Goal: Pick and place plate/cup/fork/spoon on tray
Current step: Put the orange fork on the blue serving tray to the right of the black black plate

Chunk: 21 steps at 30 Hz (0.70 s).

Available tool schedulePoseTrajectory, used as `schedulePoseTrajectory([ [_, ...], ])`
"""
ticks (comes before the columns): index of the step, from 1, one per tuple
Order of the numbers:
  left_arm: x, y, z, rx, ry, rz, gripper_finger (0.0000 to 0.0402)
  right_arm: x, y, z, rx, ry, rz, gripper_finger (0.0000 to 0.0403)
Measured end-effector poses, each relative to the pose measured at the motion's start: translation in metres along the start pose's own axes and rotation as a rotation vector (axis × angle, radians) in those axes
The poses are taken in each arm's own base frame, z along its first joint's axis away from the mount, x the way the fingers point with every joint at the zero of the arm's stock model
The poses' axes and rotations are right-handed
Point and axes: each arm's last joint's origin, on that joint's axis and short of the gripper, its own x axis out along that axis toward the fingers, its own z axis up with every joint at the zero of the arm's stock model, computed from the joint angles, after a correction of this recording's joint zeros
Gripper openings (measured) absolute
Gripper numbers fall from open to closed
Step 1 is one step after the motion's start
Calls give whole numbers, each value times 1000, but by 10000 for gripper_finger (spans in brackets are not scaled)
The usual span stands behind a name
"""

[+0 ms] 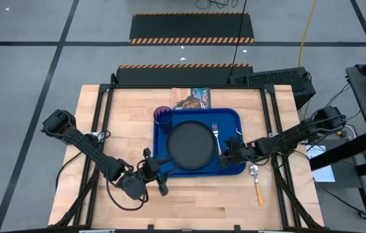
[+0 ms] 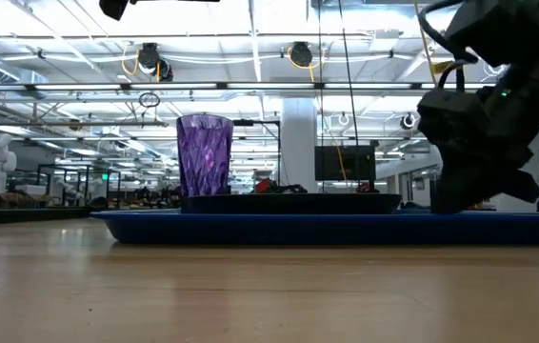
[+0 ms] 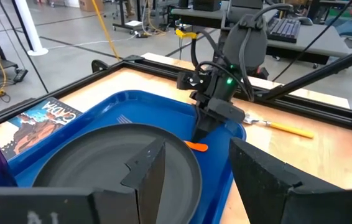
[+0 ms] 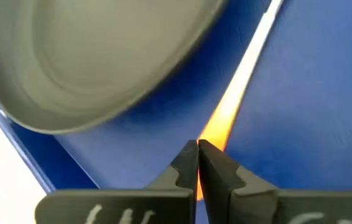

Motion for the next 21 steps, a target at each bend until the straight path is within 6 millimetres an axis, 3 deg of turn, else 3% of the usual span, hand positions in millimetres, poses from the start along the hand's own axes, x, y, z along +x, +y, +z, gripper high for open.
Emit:
schedulePoseTrajectory([
  [21,1,2,-1,26,9,13,182,9,-4,-4,83,-2,-67,6],
])
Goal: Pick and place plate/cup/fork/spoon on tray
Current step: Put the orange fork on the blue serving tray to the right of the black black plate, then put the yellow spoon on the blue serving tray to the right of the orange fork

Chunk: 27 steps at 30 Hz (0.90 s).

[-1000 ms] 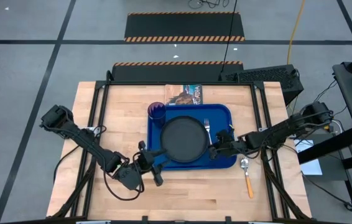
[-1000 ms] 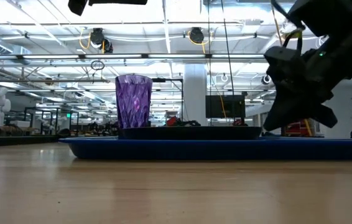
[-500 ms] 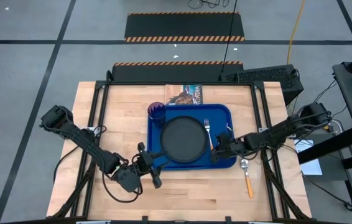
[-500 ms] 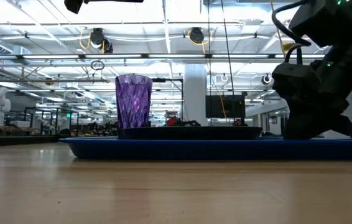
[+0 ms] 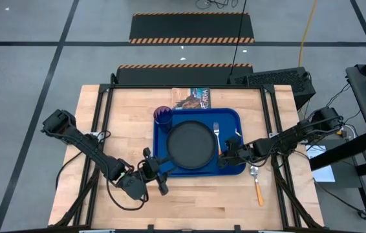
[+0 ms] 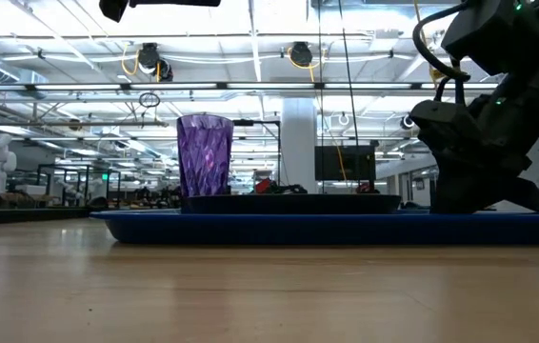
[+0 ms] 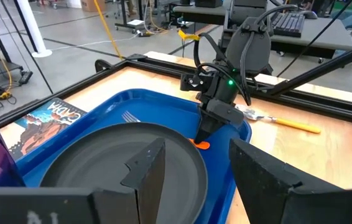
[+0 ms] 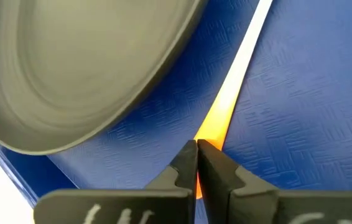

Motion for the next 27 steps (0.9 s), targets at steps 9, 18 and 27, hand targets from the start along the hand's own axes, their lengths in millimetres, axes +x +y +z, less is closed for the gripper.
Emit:
schedulePoseTrajectory([
  [9,0,0,0,-1,0,0,182,0,1,0,8,5,17,6],
  [18,0,0,0,-10,-1,0,182,-2,2,1,8,10,33,6],
  [27,0,0,1,-11,-4,-3,182,-12,15,7,-26,-30,84,6],
])
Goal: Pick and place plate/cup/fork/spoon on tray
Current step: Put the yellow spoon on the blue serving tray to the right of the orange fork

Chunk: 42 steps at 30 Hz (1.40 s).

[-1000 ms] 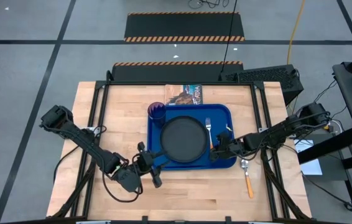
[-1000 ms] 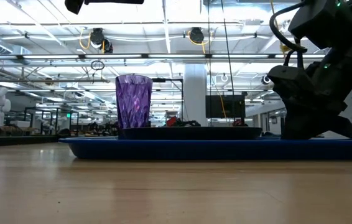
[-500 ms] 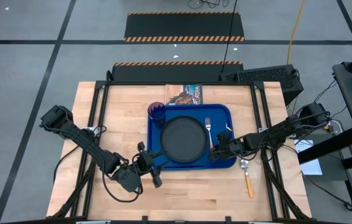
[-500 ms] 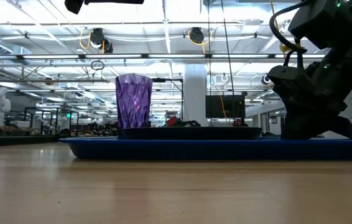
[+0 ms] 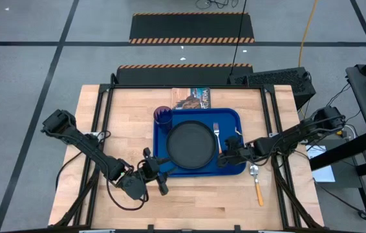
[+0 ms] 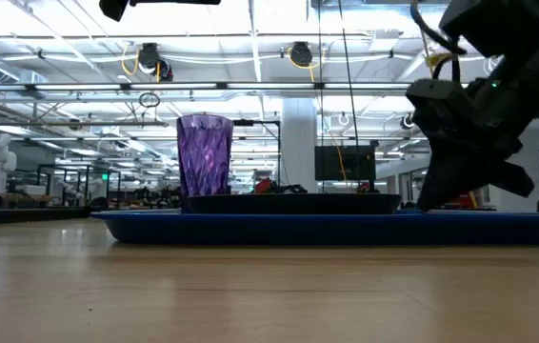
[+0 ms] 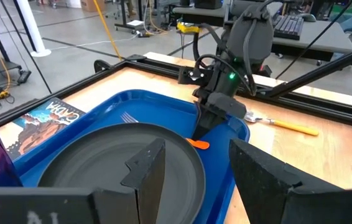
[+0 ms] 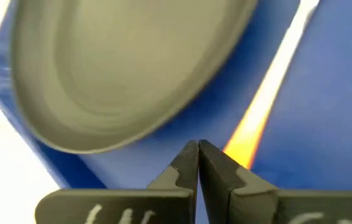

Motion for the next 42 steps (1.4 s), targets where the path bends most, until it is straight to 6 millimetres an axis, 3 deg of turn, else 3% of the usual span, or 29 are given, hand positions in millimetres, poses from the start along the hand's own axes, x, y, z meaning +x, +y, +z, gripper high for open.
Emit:
schedulePoseTrajectory([
  [6,0,0,0,28,-1,1,182,-13,29,2,-55,6,49,6],
  [13,-5,-3,-2,61,7,-23,182,-58,64,-15,-78,107,-73,6],
  [21,-19,-11,-5,36,8,-74,182,-106,66,-44,43,221,-297,6],
  [30,-27,-18,-3,7,-18,-116,182,-107,53,-88,92,370,-511,6],
  [38,-27,-18,-2,4,-21,-118,182,-95,47,-101,65,346,-632,10],
  [42,-27,-18,-2,-1,-20,-118,182,-90,44,-104,59,341,-656,37],
])
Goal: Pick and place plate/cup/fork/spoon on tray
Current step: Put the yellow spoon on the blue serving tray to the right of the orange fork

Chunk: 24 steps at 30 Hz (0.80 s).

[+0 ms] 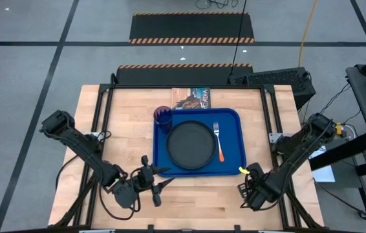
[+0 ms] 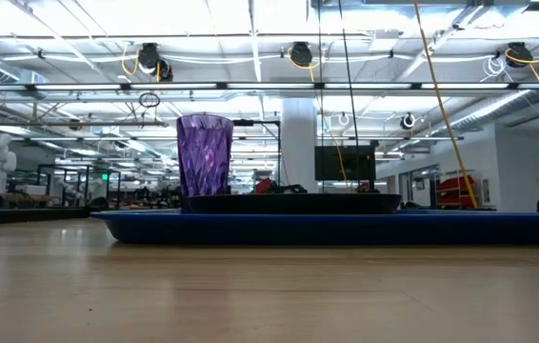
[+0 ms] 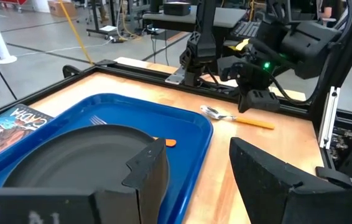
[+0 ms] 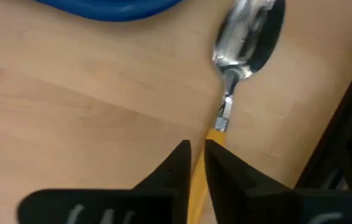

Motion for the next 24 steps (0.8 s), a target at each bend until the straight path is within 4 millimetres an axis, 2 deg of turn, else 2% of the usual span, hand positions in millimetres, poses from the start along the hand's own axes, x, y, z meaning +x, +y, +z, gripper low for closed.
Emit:
schedulePoseTrajectory([
  [8,-1,-1,0,-10,1,-4,182,25,-10,3,30,-22,-35,120],
  [12,-3,-2,-1,-10,2,-12,182,37,-14,1,42,-12,-12,148],
  [18,-3,-2,-1,-15,4,-15,182,49,-18,-2,42,3,19,155],
  [24,-3,-2,-1,-17,5,-18,182,51,-20,-2,40,0,18,133],
])
